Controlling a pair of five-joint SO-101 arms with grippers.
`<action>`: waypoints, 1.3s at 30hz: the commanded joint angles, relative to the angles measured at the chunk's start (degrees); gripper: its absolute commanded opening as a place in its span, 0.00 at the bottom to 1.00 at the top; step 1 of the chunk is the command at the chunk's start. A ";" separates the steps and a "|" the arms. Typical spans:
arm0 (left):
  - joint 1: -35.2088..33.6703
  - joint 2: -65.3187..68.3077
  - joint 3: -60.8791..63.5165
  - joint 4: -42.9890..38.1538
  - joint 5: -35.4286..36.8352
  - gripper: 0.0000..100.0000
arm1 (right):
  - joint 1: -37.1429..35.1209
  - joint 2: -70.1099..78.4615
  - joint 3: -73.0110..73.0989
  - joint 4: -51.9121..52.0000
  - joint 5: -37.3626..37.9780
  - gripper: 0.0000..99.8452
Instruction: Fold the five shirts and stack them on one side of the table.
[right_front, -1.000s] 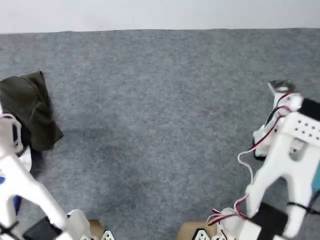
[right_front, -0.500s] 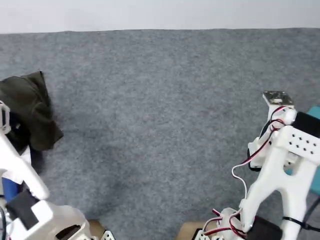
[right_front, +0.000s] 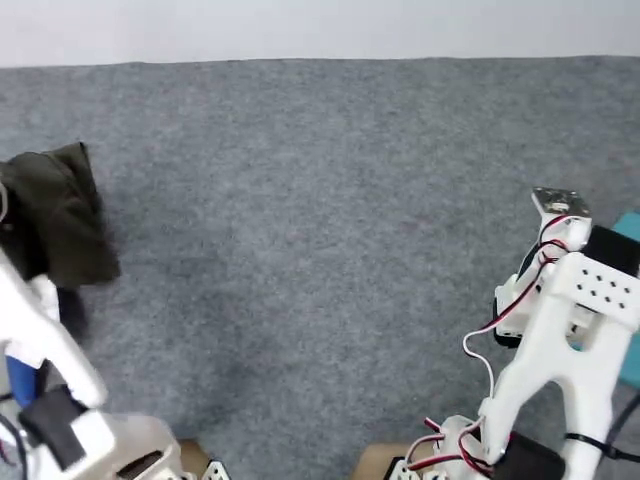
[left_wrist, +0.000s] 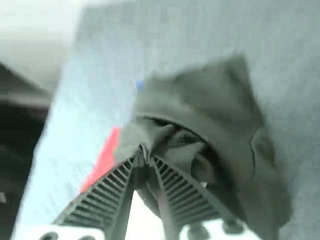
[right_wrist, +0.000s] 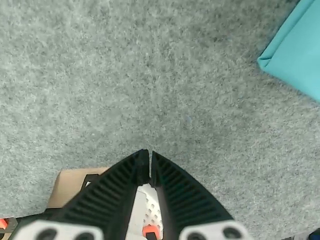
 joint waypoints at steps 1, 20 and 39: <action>7.38 -11.08 -3.74 0.88 -0.35 0.00 | -0.48 -2.07 -0.35 2.51 -0.44 0.01; 56.35 -22.68 -0.40 1.32 12.48 0.01 | -0.66 -2.07 -0.35 2.59 -0.35 0.01; 24.88 -4.75 33.27 -10.02 2.81 0.04 | -26.07 -1.36 -0.70 1.36 -0.26 0.01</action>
